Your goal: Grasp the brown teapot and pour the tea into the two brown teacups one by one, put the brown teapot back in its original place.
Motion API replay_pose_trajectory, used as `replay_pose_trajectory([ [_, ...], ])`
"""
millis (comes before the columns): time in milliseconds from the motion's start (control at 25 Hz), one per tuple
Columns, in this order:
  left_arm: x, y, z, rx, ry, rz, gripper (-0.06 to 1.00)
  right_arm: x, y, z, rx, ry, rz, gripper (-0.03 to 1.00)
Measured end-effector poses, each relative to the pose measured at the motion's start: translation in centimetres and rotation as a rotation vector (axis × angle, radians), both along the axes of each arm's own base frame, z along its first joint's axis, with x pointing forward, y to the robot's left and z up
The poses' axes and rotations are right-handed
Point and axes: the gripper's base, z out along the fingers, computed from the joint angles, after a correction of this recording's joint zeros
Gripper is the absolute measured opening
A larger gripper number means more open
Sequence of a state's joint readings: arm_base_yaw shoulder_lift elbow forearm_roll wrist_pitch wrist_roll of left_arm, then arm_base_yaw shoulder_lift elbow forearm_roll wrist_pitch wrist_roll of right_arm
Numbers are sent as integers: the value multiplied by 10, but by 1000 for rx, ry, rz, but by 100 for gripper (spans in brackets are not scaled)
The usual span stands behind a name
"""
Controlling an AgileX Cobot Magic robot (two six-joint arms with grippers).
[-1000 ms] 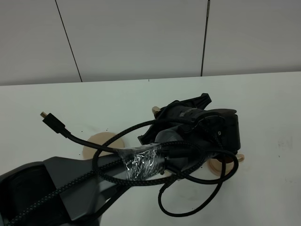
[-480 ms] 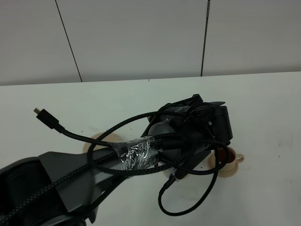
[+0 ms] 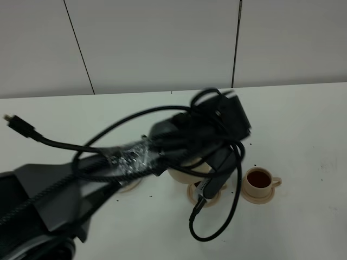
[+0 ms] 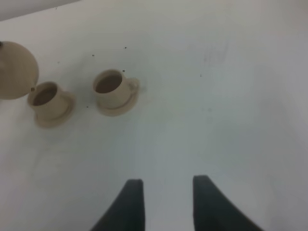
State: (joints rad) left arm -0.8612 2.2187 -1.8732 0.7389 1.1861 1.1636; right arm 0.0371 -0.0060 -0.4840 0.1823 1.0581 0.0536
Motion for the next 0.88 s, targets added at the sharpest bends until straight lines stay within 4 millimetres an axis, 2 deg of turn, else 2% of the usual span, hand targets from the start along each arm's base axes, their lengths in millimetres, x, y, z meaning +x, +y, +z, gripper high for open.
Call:
replay_pose_trajectory([
  [160, 7, 17, 7, -131, 63, 118, 17, 0, 0, 0, 0, 0, 0, 24],
  [440, 17, 36, 1, -316, 174, 330, 17, 0, 0, 0, 0, 0, 0, 24],
  [600, 22, 43, 1, -370, 164, 429, 17, 0, 0, 0, 0, 0, 0, 24],
  [880, 28, 61, 20, -527, 99, 666, 17, 0, 0, 0, 0, 0, 0, 24],
])
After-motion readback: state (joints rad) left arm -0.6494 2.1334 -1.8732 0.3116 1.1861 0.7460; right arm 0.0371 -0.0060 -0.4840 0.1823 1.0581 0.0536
